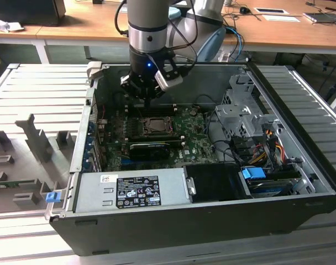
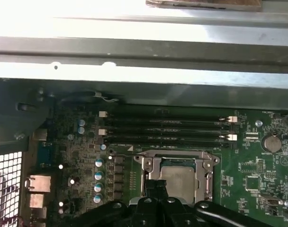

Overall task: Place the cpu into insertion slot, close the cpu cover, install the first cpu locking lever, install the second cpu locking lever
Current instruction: 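Install the first cpu locking lever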

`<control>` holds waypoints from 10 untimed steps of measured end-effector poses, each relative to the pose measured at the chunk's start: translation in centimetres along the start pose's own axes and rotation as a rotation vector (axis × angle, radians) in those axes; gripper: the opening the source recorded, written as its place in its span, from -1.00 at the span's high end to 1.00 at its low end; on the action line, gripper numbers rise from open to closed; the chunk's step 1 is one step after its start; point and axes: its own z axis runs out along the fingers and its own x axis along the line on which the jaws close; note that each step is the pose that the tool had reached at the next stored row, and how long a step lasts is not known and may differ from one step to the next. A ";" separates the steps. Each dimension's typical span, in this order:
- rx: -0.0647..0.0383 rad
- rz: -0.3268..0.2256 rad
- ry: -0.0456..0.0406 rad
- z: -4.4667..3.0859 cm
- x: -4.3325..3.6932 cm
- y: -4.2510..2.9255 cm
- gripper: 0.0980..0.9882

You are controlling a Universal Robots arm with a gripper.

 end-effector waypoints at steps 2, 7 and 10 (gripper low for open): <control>0.000 -0.001 -0.0052 0.06 0.59 0.02 0.98; -0.001 -0.001 -0.0084 0.15 1.93 0.06 0.98; -0.001 -0.001 -0.0086 0.18 2.54 0.08 0.98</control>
